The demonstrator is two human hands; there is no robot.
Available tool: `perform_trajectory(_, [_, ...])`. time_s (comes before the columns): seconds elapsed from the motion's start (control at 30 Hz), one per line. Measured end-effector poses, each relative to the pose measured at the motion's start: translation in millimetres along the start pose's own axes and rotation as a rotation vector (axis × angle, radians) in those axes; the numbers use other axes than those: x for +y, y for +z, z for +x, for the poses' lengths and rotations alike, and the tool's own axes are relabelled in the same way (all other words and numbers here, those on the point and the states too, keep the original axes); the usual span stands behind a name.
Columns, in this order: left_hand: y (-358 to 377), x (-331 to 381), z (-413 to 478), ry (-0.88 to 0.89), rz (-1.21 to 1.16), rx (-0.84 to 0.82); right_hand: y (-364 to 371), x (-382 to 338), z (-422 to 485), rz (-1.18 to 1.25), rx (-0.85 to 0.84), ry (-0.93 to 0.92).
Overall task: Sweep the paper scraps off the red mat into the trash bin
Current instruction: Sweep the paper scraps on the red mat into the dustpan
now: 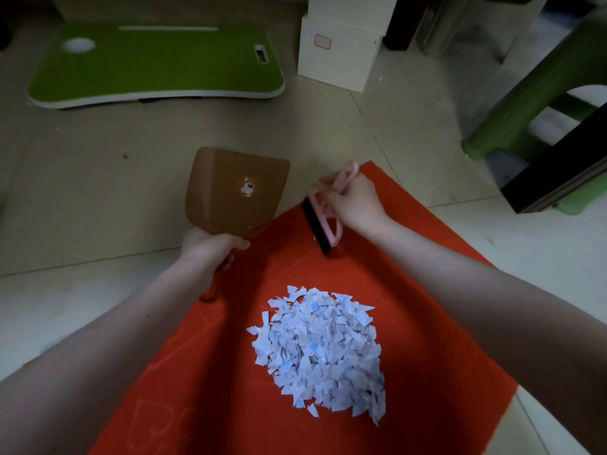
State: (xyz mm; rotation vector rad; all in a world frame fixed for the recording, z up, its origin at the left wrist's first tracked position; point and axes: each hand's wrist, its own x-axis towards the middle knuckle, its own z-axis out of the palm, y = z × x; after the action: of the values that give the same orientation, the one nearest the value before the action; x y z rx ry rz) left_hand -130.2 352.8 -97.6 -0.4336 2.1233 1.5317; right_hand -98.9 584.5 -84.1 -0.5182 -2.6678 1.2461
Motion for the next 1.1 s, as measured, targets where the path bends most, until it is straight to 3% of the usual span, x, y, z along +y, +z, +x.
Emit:
perform_trajectory(0.07, [-0.2, -1.3, 0.6, -0.003, -0.015, 0.015, 20.7, -10.5, -2.7, 0.083, -0.031, 0.005])
perform_trajectory(0.17, [1.2, -0.9, 0.2, -0.011, -0.016, 0.009, 36.4, -4.8, -3.9, -0.006, -0.096, 0.099])
perform_trajectory(0.33, [4.6, -0.2, -2.3, -0.004, -0.027, 0.001, -3.1, 25.0, -4.9, -0.265, 0.025, 0.239])
perform_trajectory(0.53, [9.3, 3.5, -5.0, 0.004, -0.025, -0.015, -36.0, 7.0, 1.0, -0.147, 0.121, 0.192])
perform_trajectory(0.67, [11.5, 2.9, -9.0, 0.006, -0.013, -0.037, -14.0, 15.4, -8.5, 0.015, -0.024, 0.221])
perform_trajectory(0.83, [9.7, 4.6, -11.9, 0.014, 0.004, -0.022, -35.1, 11.5, -1.0, -0.190, -0.175, 0.267])
perform_trajectory(0.97, [9.1, 3.7, -13.1, 0.009, -0.004, -0.026, -38.1, -0.4, 11.7, -0.093, -0.095, 0.153])
perform_trajectory(1.1, [13.2, 4.2, -12.7, 0.015, 0.006, -0.046, -13.9, -7.0, 16.9, -0.099, -0.203, 0.161])
